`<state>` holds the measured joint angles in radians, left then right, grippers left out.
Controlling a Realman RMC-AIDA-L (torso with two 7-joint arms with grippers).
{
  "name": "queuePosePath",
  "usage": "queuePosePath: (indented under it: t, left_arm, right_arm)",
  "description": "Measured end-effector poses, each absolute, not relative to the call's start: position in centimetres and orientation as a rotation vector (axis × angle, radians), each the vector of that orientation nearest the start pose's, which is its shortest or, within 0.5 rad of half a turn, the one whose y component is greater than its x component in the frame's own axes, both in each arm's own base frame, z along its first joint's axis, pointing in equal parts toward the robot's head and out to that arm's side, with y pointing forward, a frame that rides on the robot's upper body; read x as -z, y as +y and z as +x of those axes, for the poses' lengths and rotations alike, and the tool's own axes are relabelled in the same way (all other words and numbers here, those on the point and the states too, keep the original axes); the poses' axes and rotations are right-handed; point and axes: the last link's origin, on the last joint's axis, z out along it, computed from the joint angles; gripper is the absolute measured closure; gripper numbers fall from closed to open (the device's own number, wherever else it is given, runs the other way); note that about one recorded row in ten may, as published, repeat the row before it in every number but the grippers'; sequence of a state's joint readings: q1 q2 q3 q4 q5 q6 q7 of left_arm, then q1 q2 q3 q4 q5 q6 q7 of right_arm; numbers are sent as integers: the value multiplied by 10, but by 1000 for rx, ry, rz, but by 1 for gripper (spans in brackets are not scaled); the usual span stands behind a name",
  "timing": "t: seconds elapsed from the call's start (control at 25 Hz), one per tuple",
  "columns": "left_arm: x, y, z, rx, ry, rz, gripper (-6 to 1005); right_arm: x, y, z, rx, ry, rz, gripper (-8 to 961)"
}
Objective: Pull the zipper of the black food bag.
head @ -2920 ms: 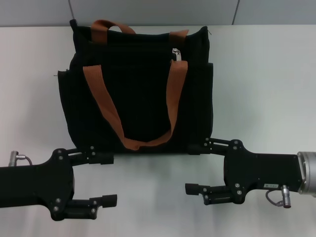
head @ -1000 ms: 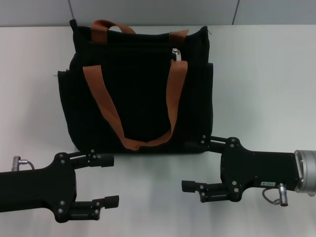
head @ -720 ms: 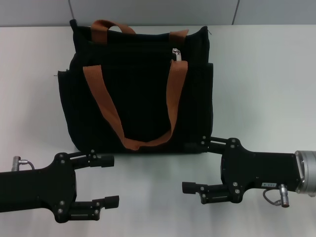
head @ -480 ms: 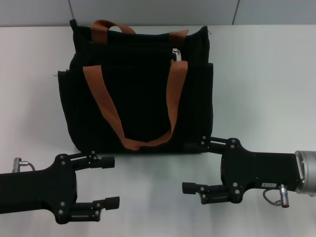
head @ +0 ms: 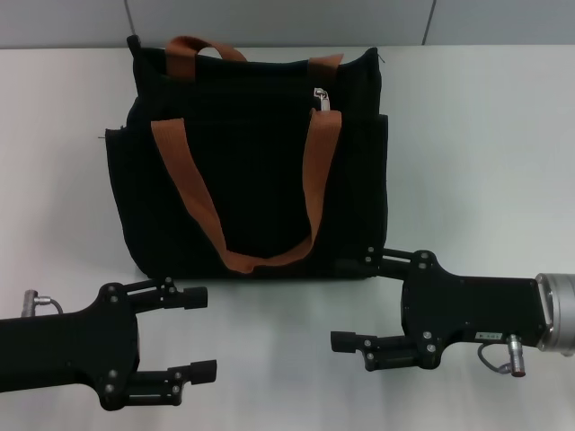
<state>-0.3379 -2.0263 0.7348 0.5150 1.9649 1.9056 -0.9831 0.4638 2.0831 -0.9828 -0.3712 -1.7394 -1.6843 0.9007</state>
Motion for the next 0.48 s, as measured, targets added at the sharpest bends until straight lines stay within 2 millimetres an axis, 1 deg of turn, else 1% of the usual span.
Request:
queuePosePath:
  t: [0.48]
  left_arm:
    - [-2,226,-297,972,-346,-2886,214]
  right_arm:
    - [56,262,252,-1007,228,-2889,135]
